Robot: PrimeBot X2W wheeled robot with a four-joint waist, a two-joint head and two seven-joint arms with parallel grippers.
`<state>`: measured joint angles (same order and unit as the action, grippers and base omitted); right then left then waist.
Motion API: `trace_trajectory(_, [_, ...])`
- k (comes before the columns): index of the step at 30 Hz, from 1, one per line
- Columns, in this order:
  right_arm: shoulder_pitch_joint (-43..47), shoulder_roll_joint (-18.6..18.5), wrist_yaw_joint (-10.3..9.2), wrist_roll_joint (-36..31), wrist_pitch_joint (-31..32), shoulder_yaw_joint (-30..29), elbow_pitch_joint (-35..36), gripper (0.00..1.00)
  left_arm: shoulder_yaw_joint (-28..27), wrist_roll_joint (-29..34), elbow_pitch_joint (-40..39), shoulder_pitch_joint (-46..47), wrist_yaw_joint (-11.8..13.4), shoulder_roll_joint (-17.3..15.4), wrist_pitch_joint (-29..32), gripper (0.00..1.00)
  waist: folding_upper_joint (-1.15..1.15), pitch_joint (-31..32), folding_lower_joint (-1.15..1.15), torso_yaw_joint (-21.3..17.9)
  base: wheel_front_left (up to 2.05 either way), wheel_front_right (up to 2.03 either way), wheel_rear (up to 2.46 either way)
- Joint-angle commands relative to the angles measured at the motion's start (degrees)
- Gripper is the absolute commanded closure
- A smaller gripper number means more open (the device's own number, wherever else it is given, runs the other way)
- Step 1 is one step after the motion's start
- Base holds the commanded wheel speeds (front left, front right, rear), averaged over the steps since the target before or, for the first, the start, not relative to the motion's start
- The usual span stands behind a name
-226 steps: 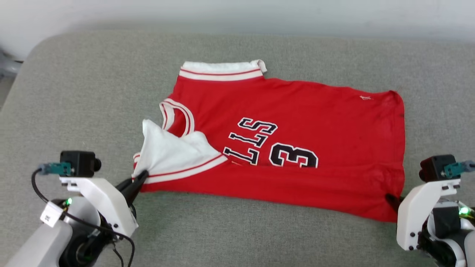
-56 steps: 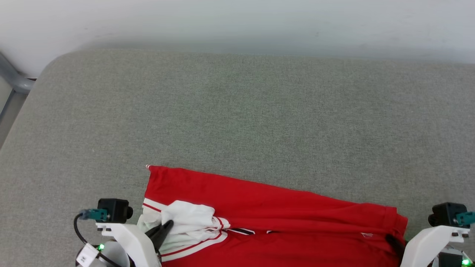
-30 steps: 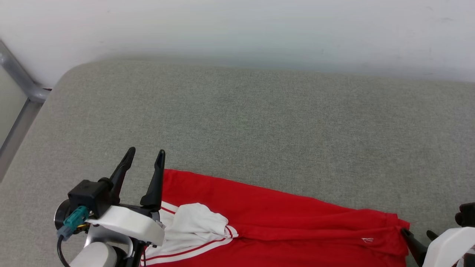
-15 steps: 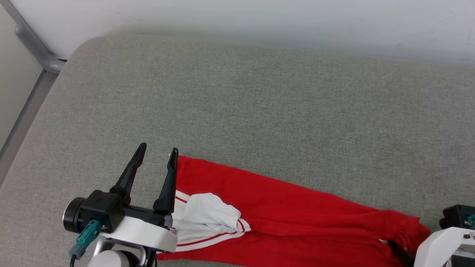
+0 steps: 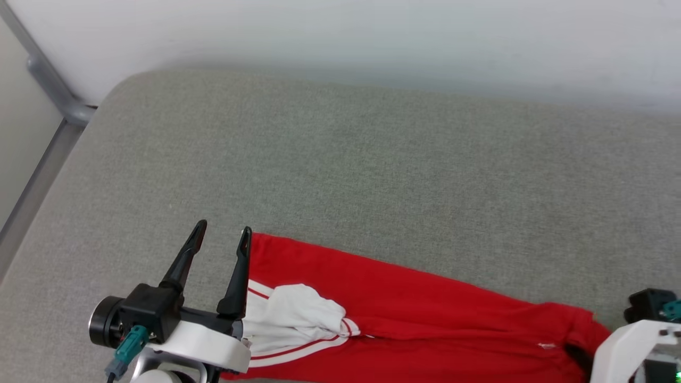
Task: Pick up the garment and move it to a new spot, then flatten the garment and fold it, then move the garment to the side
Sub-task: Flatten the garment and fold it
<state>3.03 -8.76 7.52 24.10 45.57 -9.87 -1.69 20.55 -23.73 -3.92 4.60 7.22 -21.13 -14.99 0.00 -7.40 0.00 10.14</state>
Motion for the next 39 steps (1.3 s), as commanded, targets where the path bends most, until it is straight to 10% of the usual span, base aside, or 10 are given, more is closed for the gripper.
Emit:
trace_trajectory(1, [-0.8, -0.7, -0.07, 0.0, -0.2, -0.6, 0.2, 1.0, -0.1, 0.4, 0.1, -0.8, 0.1, 0.2, -0.3, 0.0, 0.0, 0.8, 0.0, -0.6, 0.0, 0.0, 0.0])
trace_trajectory(19, [-0.5, 0.0, -0.05, 3.0, 6.5, -17.5, 1.0, 1.0, 0.4, 0.5, 2.5, -3.4, 0.2, 0.3, -0.3, 0.0, 0.0, 4.9, 0.0, -2.0, 0.0, 0.0, 0.0])
trace_trajectory(29, [-3.9, 6.0, -0.05, 32.3, 21.6, -19.6, -1.9, 1.0, 0.3, -0.1, 2.6, -2.9, 0.6, 0.2, 0.1, 0.0, 0.0, 5.5, 0.0, -1.0, 0.0, 0.0, 0.0])
trace_trajectory(39, [-6.1, 6.0, -0.05, 54.8, 14.5, -1.5, -7.0, 1.0, 1.0, -0.4, 2.4, -1.6, 0.2, 0.3, 0.5, 0.0, 0.0, 5.2, 0.0, 1.1, 0.0, 0.0, 0.0])
